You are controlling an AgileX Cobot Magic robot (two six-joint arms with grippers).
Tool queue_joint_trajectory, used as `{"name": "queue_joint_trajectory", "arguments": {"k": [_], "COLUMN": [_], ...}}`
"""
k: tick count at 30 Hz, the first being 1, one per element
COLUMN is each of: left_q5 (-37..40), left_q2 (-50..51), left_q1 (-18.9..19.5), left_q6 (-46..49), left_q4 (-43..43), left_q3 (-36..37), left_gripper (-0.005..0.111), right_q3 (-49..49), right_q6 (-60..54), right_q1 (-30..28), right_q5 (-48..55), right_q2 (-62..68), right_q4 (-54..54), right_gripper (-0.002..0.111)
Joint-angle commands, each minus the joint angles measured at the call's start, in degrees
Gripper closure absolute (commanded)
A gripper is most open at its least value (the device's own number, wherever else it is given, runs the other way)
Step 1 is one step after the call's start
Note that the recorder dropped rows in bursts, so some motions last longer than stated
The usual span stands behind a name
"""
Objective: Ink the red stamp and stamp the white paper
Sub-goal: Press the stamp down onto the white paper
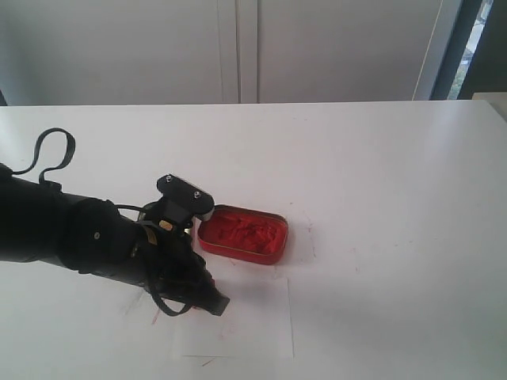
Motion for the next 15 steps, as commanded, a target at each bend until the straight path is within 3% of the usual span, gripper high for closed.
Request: {"name": "queue_joint_trajectory", "arguments": {"k": [1, 15], "left_q5": [5.1, 5.59], "left_q2": [1.32, 1.32], "left_q1": [-0.27, -0.27], "left_q6": [-0.09, -0.09], "left_q4": [-0.67, 0.65], "left_q3": [0.77, 0.77], "left_gripper": [0.107, 0.107], "right_q3": [0.28, 0.28], "right_q6": [-0.15, -0.15], "right_q1": [0.1, 0.1], "right_q5": [-0.44, -0.44], "right_q2": [-0.25, -0.25], "right_q4": [0.04, 0.04], "right_gripper": [0.108, 0.108]}}
